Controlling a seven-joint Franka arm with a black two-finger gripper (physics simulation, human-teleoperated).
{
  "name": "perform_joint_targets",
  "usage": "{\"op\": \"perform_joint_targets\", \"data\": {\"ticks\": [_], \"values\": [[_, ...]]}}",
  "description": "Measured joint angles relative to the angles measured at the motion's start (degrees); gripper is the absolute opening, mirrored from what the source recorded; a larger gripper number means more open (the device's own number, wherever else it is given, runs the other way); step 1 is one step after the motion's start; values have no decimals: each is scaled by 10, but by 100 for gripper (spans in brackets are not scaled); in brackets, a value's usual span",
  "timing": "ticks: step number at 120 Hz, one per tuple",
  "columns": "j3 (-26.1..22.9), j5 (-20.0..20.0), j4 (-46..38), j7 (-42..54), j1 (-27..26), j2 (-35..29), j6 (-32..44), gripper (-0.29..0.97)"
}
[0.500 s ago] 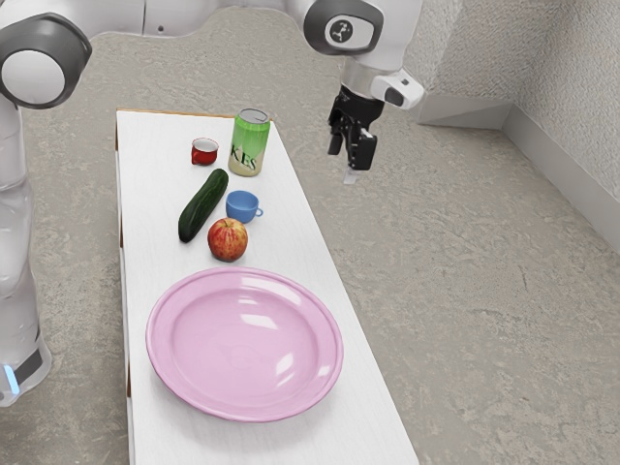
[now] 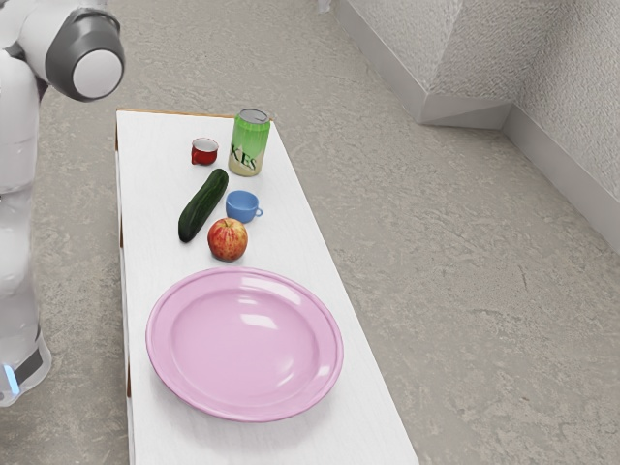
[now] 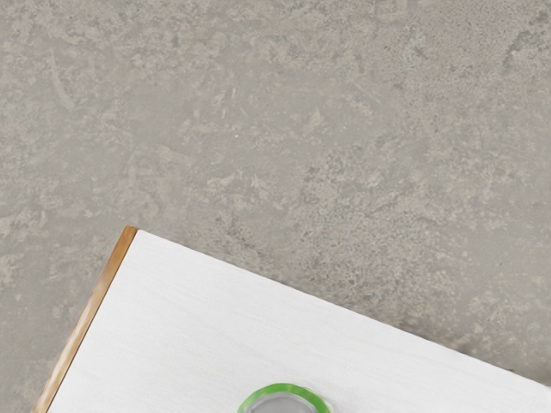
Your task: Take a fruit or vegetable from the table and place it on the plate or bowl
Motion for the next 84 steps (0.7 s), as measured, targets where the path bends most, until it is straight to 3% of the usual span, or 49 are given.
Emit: {"op": "perform_joint_targets", "data": {"ticks": [8, 13, 25, 37, 47, 53, 68, 84], "values": [[-8, 5, -16, 8, -168, 36, 5, 66], [-9, 8, -32, 13, -214, 63, 8, 65], [-9, 10, -43, 29, -156, 123, 15, 65], [-9, -9, -57, 44, -116, 141, 25, 65], [-3, -31, -115, 56, -108, 137, 29, 65], [2, -41, -183, 62, -118, 116, 45, 65], [2, -33, -452, 75, -133, -24, 146, 65], [3, -11, -430, 89, -122, -37, 161, 65]]}}
